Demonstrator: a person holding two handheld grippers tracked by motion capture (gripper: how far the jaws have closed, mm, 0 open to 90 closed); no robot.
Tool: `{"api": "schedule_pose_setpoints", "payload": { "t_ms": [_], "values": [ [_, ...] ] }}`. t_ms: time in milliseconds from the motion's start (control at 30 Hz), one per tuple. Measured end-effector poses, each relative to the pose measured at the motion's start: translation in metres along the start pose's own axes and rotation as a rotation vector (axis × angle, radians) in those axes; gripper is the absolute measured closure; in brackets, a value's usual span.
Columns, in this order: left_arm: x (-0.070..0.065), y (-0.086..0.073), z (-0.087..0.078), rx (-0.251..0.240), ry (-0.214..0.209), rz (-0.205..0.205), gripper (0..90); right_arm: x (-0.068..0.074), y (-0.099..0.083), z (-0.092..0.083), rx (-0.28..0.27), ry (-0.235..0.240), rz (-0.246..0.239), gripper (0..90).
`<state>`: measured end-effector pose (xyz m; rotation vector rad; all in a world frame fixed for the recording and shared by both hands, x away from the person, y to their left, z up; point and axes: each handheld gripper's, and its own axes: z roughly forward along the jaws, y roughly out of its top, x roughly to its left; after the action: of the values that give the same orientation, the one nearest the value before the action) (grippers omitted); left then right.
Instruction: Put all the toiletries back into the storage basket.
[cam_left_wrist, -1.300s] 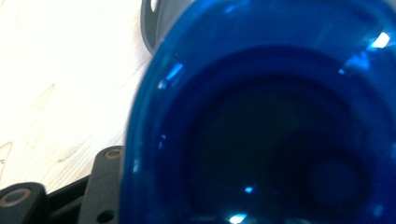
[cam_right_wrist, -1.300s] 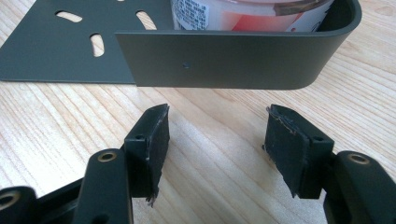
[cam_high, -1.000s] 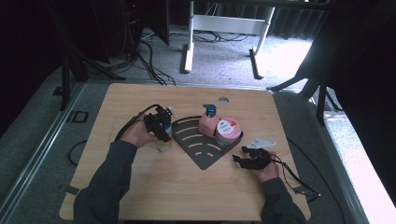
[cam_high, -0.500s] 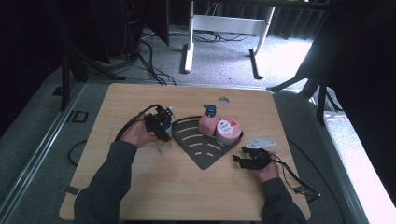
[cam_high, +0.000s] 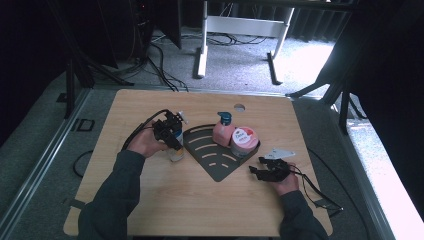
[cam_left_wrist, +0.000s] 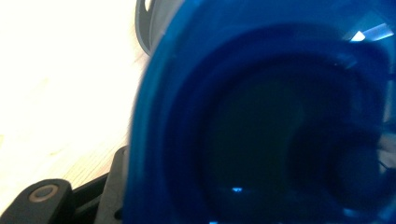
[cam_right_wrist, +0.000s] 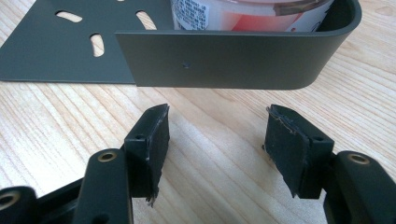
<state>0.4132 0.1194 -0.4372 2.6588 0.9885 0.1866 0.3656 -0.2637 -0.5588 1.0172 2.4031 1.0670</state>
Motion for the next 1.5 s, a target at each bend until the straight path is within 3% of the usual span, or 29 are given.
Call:
{"api": "schedule_pose_setpoints", "payload": {
  "t_ms": [200,333,700,1500],
  "values": [
    [0.002,-0.002,-0.008,-0.015,-0.011,-0.020,55.2,0.000,0.000,0.000,0.000,0.000,-0.001,39.7],
    [0.003,0.000,-0.017,-0.023,0.003,-0.022,55.2,0.000,0.000,0.000,-0.001,0.000,0.000,39.7],
    [-0.001,0.015,-0.030,-0.049,0.020,-0.025,55.1,0.000,0.000,0.000,-0.001,0.000,0.001,39.7],
    [-0.011,0.052,-0.012,-0.077,0.024,-0.054,55.1,0.000,0.000,0.000,-0.001,0.001,-0.001,39.7]
  ]
}}
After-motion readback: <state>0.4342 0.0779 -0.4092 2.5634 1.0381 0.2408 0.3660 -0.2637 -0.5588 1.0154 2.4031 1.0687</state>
